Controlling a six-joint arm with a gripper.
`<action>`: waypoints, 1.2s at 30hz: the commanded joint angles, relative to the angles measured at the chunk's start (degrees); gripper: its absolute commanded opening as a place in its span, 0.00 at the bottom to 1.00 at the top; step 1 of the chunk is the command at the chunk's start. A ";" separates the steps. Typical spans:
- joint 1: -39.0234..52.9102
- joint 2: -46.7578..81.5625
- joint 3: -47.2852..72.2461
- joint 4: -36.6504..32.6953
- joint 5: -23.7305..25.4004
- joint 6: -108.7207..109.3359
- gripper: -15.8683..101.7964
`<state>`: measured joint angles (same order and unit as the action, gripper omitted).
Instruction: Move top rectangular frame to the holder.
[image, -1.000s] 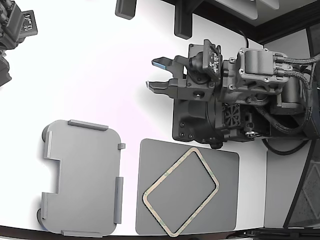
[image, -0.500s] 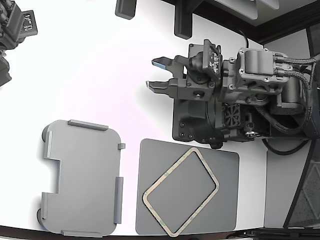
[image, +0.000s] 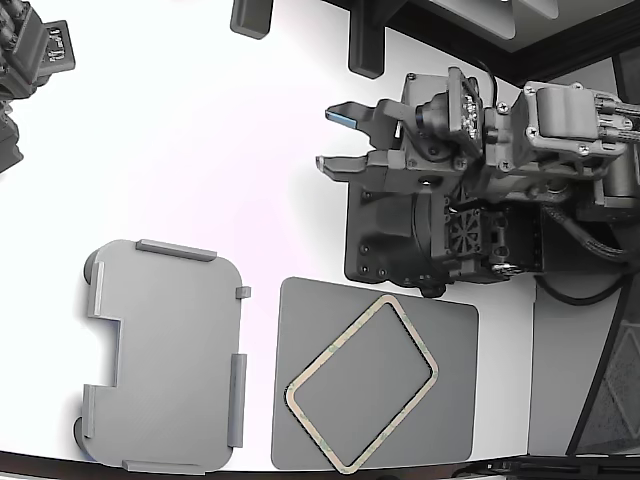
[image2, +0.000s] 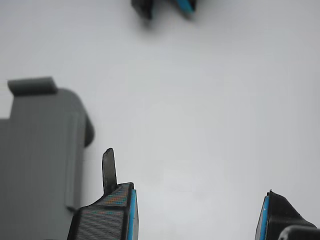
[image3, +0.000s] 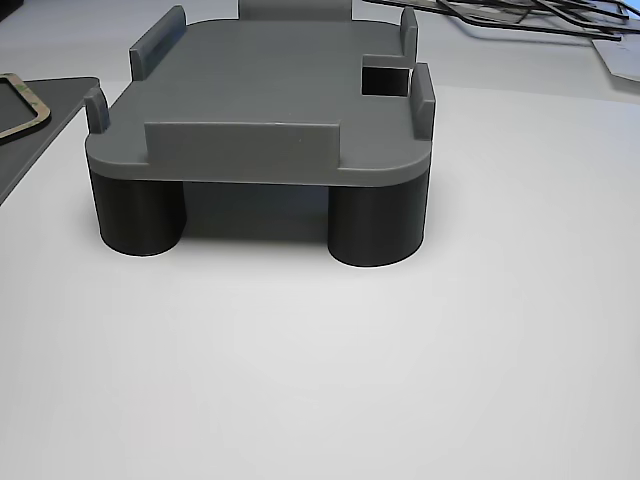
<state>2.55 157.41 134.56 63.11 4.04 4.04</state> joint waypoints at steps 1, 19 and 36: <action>5.36 -6.42 -10.72 3.52 1.05 0.09 0.98; 45.70 -37.09 -32.52 28.48 10.11 25.93 0.96; 55.72 -50.80 -23.91 21.27 4.13 29.00 0.97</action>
<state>58.97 106.35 111.71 84.99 8.35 34.28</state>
